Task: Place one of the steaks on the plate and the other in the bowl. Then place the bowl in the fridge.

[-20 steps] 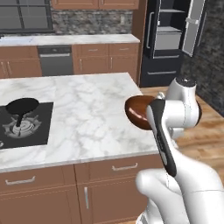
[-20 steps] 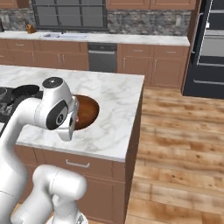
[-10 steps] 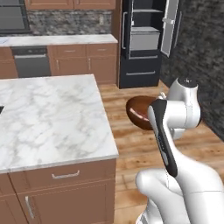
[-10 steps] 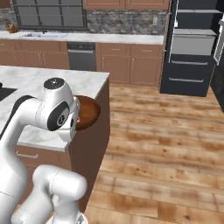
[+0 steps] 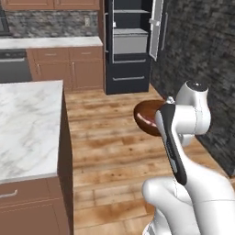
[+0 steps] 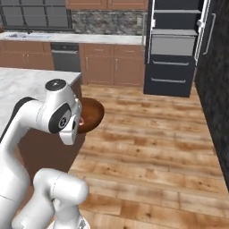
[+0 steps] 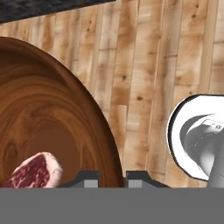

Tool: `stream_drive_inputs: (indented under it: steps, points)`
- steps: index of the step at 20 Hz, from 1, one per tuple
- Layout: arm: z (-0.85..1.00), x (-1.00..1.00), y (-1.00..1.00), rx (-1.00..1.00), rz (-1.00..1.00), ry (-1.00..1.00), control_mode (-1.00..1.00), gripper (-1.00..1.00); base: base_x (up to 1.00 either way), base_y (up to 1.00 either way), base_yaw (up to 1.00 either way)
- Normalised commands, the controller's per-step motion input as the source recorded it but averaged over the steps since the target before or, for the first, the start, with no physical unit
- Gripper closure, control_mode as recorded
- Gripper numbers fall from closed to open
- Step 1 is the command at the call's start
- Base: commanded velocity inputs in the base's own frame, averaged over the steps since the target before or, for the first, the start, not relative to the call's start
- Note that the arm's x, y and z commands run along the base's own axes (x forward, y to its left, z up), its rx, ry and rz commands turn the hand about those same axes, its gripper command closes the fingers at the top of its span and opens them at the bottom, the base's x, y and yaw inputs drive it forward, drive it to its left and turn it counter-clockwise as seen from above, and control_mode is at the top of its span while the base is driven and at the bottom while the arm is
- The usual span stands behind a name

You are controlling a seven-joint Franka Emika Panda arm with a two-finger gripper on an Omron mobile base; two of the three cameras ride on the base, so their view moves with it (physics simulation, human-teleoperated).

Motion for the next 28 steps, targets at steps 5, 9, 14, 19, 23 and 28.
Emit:
stream_drive_inputs:
  steps: [5, 9, 14, 19, 23, 28]
  points:
    - [0.00, 0.00, 0.00, 0.00, 0.00, 0.00, 1.00, 1.00, 0.42, -0.96, -0.08]
    - [0.00, 0.00, 0.00, 0.00, 0.00, 0.00, 1.00, 1.00, 0.43, -0.77, -0.20]
    - [0.00, 0.00, 0.00, 0.00, 0.00, 0.00, 1.00, 1.00, 0.50, -0.46, -0.05]
    - [0.00, 0.00, 0.00, 0.00, 0.00, 0.00, 1.00, 1.00, 0.94, -0.44, 0.00]
    - [0.00, 0.00, 0.00, 0.00, 0.00, 0.00, 1.00, 1.00, 0.94, 0.01, 0.00]
    - [0.00, 0.00, 0.00, 0.00, 0.00, 0.00, 1.00, 1.00, 1.00, 0.01, 0.00]
